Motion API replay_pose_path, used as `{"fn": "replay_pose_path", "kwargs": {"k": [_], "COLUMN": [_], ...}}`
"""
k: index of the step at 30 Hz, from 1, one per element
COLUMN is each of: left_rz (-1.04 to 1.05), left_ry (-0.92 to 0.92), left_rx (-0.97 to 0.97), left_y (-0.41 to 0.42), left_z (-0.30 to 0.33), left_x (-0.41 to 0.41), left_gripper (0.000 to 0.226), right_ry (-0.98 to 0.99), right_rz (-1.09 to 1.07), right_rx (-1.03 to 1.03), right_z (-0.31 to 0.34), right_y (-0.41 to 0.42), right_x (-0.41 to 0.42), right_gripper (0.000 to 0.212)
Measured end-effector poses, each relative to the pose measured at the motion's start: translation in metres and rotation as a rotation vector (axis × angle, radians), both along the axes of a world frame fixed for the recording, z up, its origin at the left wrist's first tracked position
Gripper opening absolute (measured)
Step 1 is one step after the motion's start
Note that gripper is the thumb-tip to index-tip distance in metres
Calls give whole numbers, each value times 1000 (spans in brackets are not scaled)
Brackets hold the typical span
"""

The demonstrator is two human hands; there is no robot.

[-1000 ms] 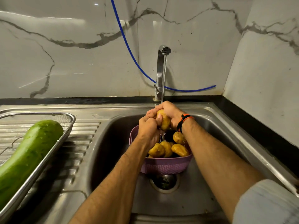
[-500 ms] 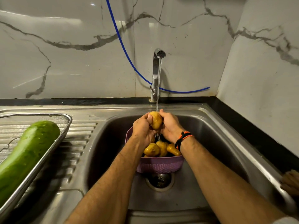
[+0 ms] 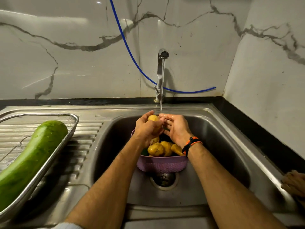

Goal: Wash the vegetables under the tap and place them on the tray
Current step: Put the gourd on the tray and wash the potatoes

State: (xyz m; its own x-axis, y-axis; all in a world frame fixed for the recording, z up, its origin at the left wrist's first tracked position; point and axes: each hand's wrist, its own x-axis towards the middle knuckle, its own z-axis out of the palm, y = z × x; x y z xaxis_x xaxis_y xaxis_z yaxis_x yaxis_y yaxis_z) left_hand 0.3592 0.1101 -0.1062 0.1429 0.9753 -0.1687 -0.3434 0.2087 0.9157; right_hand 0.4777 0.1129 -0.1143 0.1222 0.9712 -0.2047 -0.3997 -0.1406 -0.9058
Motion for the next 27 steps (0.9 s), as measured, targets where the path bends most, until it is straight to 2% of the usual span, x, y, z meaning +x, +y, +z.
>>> {"fn": "replay_pose_path", "kwargs": {"k": [4, 7, 11, 13, 16, 20, 25, 27], "left_rz": [49, 107, 141, 116, 87, 108, 248, 254], "left_ry": [485, 796, 996, 1045, 1113, 1104, 839, 841], "left_rx": [59, 130, 123, 92, 97, 117, 235, 242], "left_y": [-8, -13, -35, -46, -55, -58, -46, -47], "left_z": [0, 1, 6, 4, -6, -4, 34, 34], "left_x": [-19, -37, -71, -83, -89, -89, -90, -90], "left_gripper": [38, 25, 19, 20, 10, 11, 36, 37], "right_ry": [-288, -733, -1388, -1596, -1686, -1687, -1676, -1667], "right_rz": [70, 167, 473, 635, 735, 721, 712, 723], "right_rx": [0, 86, 190, 191, 135, 143, 149, 152], "right_z": [5, -1, -10, -13, -13, -17, -20, -21], "right_y": [-8, -12, -28, -37, -43, -41, -39, -38], "right_x": [-17, -32, -52, -62, -69, -67, -64, -64], "right_gripper": [31, 28, 31, 37, 39, 37, 41, 41]}}
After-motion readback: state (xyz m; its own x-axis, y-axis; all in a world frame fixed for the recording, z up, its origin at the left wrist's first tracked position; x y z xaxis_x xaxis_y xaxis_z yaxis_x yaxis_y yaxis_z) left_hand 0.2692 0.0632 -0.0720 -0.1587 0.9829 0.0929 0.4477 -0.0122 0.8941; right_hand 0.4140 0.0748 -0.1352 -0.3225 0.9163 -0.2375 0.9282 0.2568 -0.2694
